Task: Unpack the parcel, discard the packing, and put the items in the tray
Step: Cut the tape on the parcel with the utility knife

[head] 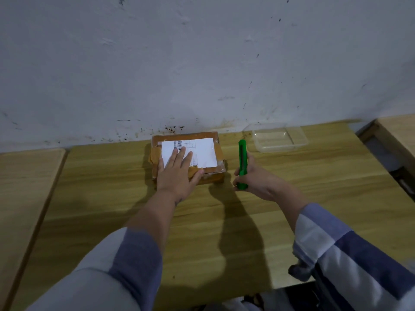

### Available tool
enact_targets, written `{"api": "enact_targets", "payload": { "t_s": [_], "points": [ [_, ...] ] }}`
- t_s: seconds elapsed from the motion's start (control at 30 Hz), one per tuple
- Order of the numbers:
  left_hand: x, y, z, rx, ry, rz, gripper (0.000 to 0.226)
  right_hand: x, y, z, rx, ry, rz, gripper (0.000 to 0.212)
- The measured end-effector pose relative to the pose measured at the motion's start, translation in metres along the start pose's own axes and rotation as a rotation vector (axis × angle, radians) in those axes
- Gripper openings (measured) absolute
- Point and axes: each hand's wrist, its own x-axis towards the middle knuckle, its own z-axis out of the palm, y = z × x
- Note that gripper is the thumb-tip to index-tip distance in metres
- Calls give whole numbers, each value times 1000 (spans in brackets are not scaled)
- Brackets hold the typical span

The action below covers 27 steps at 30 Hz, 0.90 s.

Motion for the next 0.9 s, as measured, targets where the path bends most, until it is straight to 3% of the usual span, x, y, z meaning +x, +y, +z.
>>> {"api": "enact_targets", "payload": {
  "t_s": [0.17, 0.3, 0.7, 0.9],
  "points": [
    [-2, 1, 1, 9, -10, 0, 72, 0, 7, 14, -291, 242, -151, 62],
    [-2, 0, 2, 11, -2, -3, 72, 2, 7, 22, -524, 374, -199, 49],
    [0, -2, 3, 4, -11, 2, 73, -2, -5, 35, -676, 431, -173, 47],
    [0, -4, 2, 34, -34, 16, 87, 1, -15, 38, -744, 430, -166, 48]
  ]
}}
